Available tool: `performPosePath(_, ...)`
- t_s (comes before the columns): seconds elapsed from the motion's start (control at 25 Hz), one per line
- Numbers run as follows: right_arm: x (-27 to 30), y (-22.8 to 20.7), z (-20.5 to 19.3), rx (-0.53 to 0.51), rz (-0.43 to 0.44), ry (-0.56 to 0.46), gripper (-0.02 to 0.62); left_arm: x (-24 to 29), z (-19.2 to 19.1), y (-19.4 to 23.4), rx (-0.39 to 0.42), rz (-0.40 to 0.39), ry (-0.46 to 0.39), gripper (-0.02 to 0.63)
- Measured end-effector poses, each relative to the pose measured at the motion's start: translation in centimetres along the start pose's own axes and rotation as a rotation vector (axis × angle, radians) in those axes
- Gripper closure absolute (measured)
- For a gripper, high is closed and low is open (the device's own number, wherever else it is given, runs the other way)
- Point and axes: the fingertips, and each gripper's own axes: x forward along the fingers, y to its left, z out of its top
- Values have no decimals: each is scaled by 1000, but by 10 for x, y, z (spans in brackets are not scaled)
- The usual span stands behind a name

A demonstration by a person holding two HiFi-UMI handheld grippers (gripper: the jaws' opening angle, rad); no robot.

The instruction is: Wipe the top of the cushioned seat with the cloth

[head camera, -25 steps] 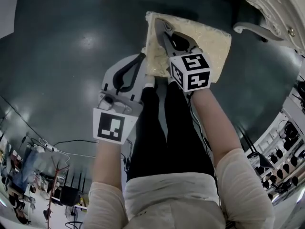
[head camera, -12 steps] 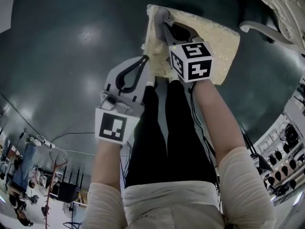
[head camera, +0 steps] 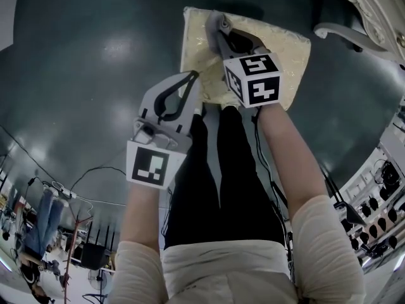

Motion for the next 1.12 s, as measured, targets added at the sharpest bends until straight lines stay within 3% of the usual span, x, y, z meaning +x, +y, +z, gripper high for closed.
performPosePath(0.48,-26,-48,-16,22,-39,9,568,35,20,-37,27,-48,-14,604)
performPosePath(1.12,-68,-119,-47,56,-104,41,568,73,19,-90,51,-101,16,604)
